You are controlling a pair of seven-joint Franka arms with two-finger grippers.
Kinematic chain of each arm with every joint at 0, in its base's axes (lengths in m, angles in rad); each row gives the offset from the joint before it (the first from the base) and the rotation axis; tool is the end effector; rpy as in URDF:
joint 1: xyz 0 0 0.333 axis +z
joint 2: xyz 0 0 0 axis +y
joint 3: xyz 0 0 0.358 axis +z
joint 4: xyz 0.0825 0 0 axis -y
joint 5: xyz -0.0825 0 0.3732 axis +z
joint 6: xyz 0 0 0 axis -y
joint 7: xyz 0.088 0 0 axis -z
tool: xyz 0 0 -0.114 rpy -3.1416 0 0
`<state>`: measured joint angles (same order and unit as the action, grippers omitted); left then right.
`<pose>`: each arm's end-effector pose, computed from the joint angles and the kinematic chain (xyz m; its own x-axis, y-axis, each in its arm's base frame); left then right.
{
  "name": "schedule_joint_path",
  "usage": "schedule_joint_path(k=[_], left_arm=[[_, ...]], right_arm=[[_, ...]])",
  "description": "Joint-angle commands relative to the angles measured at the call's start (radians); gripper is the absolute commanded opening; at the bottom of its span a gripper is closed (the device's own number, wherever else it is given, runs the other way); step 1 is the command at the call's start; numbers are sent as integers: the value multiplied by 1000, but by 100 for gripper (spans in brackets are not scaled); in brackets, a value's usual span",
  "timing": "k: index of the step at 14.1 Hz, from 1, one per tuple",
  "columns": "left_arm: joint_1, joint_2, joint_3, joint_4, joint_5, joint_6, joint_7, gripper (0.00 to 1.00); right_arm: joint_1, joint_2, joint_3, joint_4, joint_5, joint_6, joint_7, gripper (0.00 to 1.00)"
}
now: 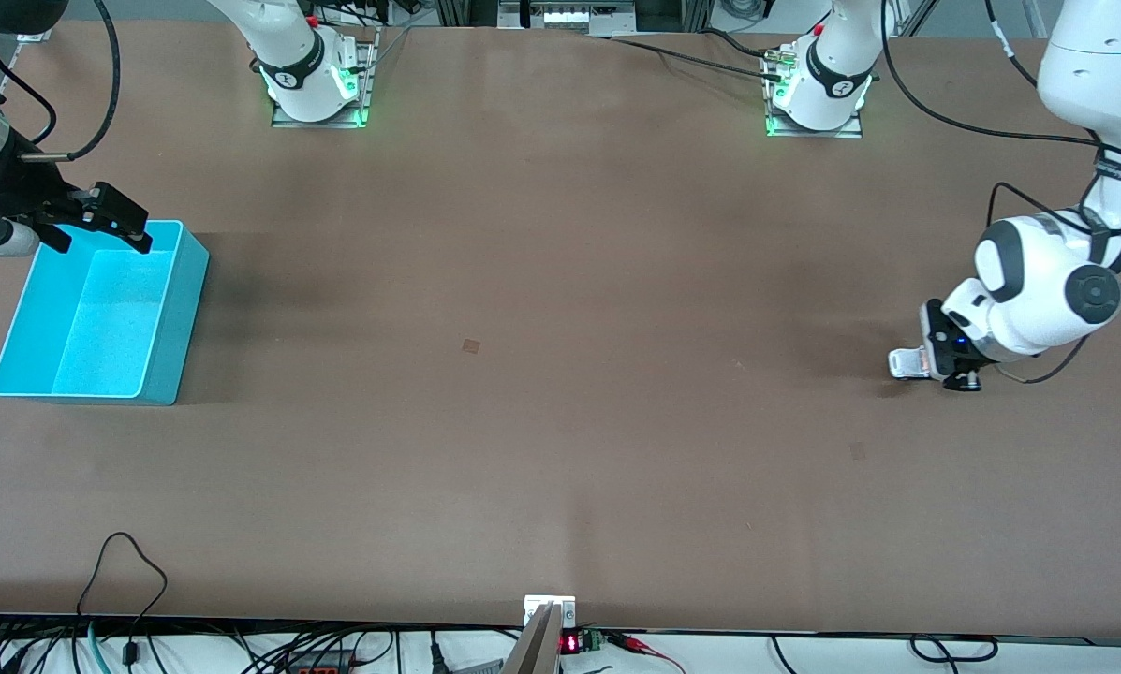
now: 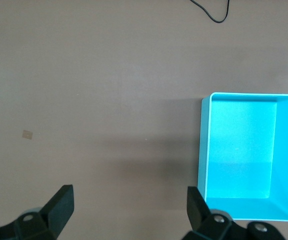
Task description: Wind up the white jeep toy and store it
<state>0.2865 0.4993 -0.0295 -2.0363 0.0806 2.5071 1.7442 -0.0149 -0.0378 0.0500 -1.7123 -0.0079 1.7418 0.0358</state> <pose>0.5888 0.1553 0.2317 0.0209 -0.9994 -0.0263 -0.9992 -0.0218 0.0339 0.5438 0.0189 0.6294 0.9977 0.0007 0.0675 0.0002 -1.0000 0.0073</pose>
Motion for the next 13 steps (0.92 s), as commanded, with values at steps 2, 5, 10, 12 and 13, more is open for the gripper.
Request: schedule_joint_path(k=[2, 5, 10, 12, 13], left_arm=[[68, 79, -4, 37, 19, -17, 109, 18], [102, 84, 0, 50, 19, -16, 136, 18], [125, 91, 3, 64, 22, -14, 187, 18], [126, 91, 2, 71, 22, -14, 213, 18], [126, 91, 3, 71, 22, -14, 218, 18]], right_arm=[[-11, -13, 4, 0, 13, -14, -16, 100], [-11, -13, 4, 0, 14, -16, -16, 100], [-10, -13, 4, 0, 14, -15, -16, 100], [-10, -13, 4, 0, 14, -16, -16, 100], [-11, -14, 4, 0, 13, -15, -16, 100]])
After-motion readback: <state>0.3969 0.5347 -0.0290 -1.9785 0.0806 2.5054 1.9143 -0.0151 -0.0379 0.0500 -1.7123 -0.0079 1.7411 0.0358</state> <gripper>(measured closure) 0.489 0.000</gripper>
